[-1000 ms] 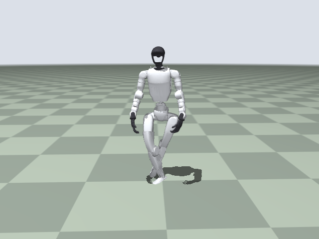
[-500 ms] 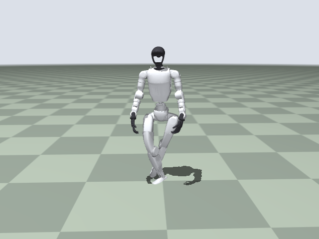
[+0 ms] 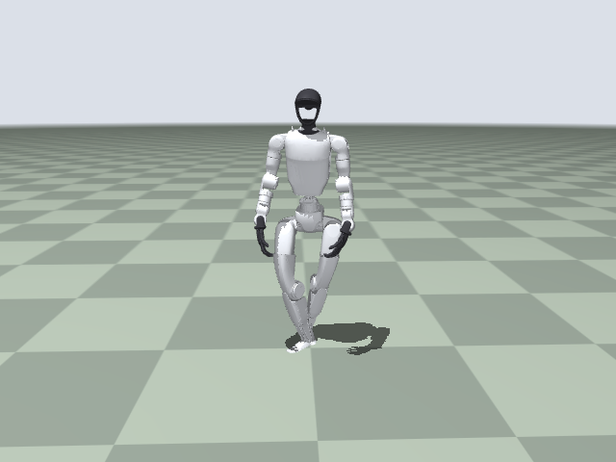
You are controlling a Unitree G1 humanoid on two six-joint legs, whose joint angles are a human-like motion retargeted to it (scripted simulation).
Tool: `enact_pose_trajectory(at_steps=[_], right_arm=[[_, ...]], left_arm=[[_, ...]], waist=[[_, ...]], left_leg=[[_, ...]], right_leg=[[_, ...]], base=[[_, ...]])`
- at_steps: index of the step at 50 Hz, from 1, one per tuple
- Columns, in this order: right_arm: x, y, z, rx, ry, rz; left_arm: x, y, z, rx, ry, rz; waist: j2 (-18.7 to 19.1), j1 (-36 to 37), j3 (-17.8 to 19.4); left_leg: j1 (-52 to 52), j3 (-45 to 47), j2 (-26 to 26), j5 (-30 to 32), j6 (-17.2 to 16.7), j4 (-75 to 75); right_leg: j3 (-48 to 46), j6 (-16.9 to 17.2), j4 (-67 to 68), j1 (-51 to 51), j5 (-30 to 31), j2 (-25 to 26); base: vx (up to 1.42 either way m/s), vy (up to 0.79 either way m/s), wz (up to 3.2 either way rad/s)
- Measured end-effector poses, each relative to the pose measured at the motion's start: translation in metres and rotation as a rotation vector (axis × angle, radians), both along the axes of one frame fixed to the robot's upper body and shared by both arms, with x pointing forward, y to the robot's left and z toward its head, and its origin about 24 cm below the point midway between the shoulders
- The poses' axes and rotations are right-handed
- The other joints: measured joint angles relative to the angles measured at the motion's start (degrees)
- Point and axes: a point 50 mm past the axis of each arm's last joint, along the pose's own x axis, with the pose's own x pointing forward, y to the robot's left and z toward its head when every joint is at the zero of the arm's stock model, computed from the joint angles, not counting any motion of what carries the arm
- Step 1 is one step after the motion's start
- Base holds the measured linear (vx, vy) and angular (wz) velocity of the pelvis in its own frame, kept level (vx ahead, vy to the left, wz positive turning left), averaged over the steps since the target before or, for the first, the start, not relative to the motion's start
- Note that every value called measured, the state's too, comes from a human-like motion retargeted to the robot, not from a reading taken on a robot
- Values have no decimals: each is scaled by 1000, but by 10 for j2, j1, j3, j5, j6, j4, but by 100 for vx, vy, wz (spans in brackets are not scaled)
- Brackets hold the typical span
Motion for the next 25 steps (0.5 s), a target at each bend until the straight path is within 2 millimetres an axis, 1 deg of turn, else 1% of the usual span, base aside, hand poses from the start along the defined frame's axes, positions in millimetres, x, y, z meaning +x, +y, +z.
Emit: enact_pose_trajectory(at_steps=[6,12,16,20,22,25], right_arm=[[-10,18,-6,42,20,38],[-17,25,-9,58,32,56],[-18,23,-9,41,32,53],[-15,15,-8,6,17,38],[-13,10,-6,-9,5,24],[-7,5,-3,-32,-21,8]], left_arm=[[-8,7,-3,18,11,42],[-20,12,-6,47,29,58],[-29,15,-9,73,50,59],[-37,15,-12,99,68,54],[-40,13,-13,109,74,52],[-42,12,-14,127,75,43]], waist=[[-12,1,-7],[-21,1,-19],[-23,-2,-22],[-24,-7,-20],[-26,-12,-15],[-31,-20,-7]], left_leg=[[-47,27,44,3,2,16],[-58,24,58,47,-8,-20],[-42,15,52,89,-18,-59],[-13,13,36,123,-22,-107],[-5,12,26,126,-23,-116],[0,11,9,112,-22,-119]], right_leg=[[22,12,-4,-2,38,-16],[48,23,12,-12,66,-29],[63,25,61,-27,75,-49],[53,16,151,-53,71,-88],[48,10,194,-68,57,-111],[43,3,244,-94,21,-141]], base=[[3,2,1],[6,5,-1],[3,8,-2],[1,9,-13],[-1,9,-11],[-1,9,-7]])
